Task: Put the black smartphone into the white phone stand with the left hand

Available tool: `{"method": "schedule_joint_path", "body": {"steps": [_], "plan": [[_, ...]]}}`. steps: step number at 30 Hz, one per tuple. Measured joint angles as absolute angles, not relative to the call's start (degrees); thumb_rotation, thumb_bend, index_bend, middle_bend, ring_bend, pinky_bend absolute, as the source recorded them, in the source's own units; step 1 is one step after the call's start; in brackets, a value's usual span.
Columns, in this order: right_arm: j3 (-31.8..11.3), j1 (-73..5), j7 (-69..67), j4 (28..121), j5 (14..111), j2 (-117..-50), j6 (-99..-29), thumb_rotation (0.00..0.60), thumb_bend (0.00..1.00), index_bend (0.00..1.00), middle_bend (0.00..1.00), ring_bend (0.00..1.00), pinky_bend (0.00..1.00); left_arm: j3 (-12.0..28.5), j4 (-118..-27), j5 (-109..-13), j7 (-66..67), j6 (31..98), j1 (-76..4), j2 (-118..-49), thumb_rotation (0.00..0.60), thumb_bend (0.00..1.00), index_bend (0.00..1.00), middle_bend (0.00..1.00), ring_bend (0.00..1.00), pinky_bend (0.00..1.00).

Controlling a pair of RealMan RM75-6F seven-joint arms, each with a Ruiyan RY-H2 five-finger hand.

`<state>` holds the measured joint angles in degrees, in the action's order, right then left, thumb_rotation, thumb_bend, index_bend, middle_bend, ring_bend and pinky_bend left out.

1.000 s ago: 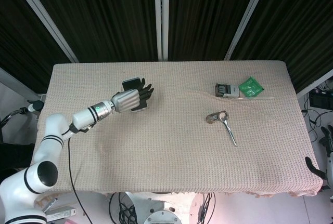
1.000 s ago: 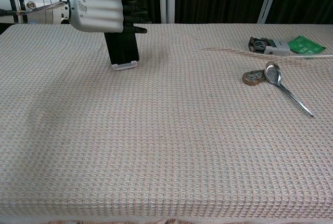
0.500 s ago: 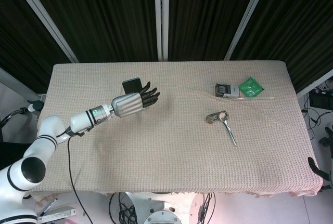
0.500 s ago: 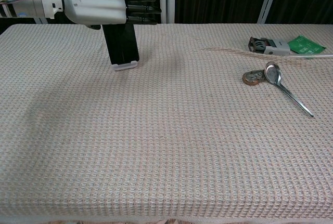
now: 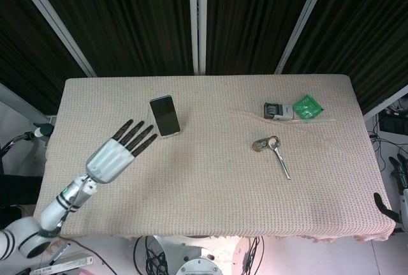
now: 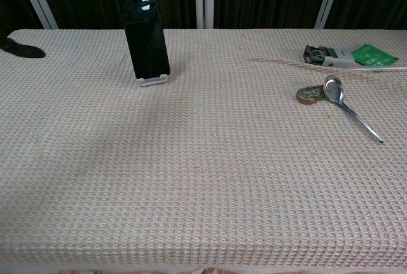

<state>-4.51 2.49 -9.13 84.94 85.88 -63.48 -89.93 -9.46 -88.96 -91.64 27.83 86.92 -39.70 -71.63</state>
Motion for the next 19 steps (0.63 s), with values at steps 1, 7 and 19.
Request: {"method": "schedule_joint_path", "body": {"steps": [1,7,19], "plan": [[-4.22,2.39,-9.05,84.67,86.34,-63.49,-89.8,0.6,0.42,0.0,0.0,0.0,0.0,-9.62,-90.58,-90.19,26.83,88.53,-36.79,-70.87,0.597,0.0,0.04,0.06,0.05,0.17],[-2.77,1.46,-7.87,82.88,88.4,-63.85,-88.35,0.6,0.63,0.0,0.0,0.0,0.0,-12.35,-96.6,-80.55,16.29,94.1,-20.29,-67.03,0.259,0.0,0.04,0.05,0.05,0.17],[-1.31,-1.67,-2.39,86.61,92.86,-62.24,-85.88,0.6,0.68,0.0,0.0,0.0,0.0,-12.3,-91.57,-82.76,10.16,95.46,-11.93,-66.21,0.187,0.0,0.04,0.03,0.05,0.17]]}}
